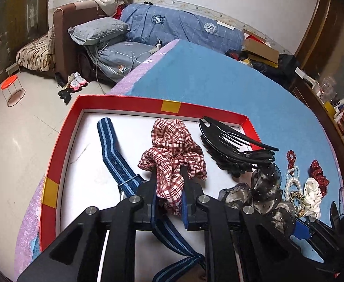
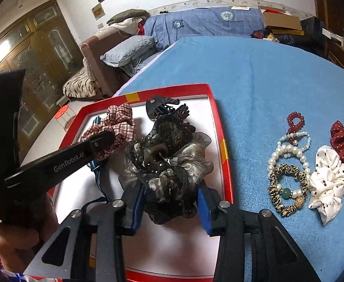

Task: Organize jewelry
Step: 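Carry both scrunchies over the red-framed tray with the left and right tools, then open both tools to drop the scrunchies into the tray and withdraw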

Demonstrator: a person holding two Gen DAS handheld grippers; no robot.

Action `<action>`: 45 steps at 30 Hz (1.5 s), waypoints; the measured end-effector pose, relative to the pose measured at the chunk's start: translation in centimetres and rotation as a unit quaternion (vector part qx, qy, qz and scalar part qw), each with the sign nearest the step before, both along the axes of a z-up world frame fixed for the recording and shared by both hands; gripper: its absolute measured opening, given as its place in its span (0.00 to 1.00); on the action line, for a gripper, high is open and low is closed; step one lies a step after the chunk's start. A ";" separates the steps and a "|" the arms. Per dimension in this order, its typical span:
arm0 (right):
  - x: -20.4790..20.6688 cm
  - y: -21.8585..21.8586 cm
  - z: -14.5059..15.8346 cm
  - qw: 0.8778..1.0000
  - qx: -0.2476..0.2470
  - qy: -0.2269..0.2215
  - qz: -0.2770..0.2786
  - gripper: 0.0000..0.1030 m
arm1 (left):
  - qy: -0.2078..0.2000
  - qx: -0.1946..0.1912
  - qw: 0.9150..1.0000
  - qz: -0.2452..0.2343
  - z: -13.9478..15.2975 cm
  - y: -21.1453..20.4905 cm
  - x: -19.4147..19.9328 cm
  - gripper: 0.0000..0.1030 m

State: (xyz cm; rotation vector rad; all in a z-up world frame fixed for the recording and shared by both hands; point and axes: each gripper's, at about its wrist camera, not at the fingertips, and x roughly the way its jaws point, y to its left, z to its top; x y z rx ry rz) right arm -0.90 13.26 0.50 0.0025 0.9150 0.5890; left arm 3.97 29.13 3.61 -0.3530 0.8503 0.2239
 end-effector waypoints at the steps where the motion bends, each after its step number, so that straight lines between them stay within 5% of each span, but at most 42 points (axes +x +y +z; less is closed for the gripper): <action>1: -0.1 0.0 0.0 1.000 -0.002 -0.003 -0.001 0.48 | 0.000 -0.001 1.000 0.001 0.0 0.1 0.0 0.13; 11: -0.9 -0.8 0.9 1.000 0.002 -0.009 0.004 0.63 | -0.016 -0.003 1.000 0.002 0.7 -0.3 -0.8 0.27; 14: -1.1 -1.1 1.2 1.000 0.007 -0.009 0.006 0.65 | -0.023 0.001 1.000 0.007 1.2 -0.2 -1.4 0.40; 23: -2.8 -4.3 2.5 0.999 0.037 -0.020 0.008 0.67 | -0.069 0.017 0.997 0.012 3.7 -2.0 -5.0 0.41; 29: -4.0 -9.1 3.3 0.997 0.049 -0.052 -0.022 0.68 | -0.108 0.046 0.993 -0.026 4.5 -7.5 -8.3 0.41; 37: -4.1 -19.6 1.8 0.986 0.079 -0.053 -0.134 0.69 | -0.141 0.075 0.981 -0.108 2.1 -19.0 -11.7 0.42; 42: -3.4 -24.5 0.4 0.977 0.095 -0.035 -0.185 0.69 | -0.126 0.105 0.972 -0.168 -0.2 -24.4 -11.7 0.43; 45: -2.7 -26.4 -0.4 0.973 0.109 -0.017 -0.202 0.69 | -0.112 0.089 0.973 -0.182 -0.8 -25.1 -11.3 0.44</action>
